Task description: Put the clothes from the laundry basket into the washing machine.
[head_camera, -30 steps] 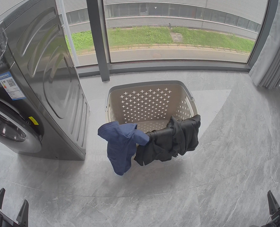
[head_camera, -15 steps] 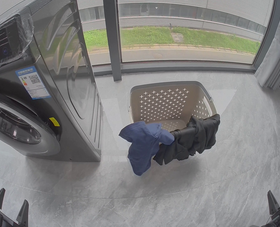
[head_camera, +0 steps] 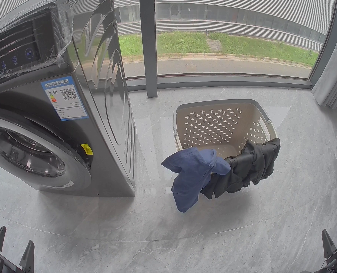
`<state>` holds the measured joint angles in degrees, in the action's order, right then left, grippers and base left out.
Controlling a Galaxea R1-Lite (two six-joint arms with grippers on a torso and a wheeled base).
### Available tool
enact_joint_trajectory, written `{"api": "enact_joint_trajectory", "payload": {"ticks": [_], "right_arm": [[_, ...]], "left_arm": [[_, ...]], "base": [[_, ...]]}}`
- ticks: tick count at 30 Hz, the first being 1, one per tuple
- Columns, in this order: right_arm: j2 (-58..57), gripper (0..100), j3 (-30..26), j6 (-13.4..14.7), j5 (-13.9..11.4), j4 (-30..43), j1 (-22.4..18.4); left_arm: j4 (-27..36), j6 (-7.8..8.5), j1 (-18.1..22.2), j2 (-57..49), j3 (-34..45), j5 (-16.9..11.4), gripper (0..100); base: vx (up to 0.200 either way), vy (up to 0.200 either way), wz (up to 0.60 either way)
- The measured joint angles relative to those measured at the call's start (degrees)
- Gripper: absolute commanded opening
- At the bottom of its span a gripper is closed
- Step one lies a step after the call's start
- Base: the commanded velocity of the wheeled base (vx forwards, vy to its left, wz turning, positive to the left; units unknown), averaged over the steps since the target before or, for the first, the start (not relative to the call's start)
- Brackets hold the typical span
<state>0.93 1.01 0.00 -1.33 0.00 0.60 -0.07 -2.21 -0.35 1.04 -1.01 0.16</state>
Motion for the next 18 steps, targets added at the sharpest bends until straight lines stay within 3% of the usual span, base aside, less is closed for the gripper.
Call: {"api": "enact_joint_trajectory", "payload": {"ticks": [13, 15, 18], "right_arm": [[0.0, 100, 0.0, 0.0, 0.0, 0.0, 0.0], [0.0, 100, 0.0, 0.1, 0.0, 0.0, 0.0], [0.0, 100, 0.0, 0.1, 0.2, 0.0, -0.1]], "left_arm": [[0.0, -0.02, 0.0, 0.0, 0.0, 0.0, 100], [0.0, 0.00, 0.0, 0.0, 0.0, 0.0, 100], [0.0, -0.02, 0.0, 0.0, 0.0, 0.0, 100]], "base": [[0.000, 0.200, 0.00], [0.000, 0.000, 0.00], [0.000, 0.000, 0.60]]}}
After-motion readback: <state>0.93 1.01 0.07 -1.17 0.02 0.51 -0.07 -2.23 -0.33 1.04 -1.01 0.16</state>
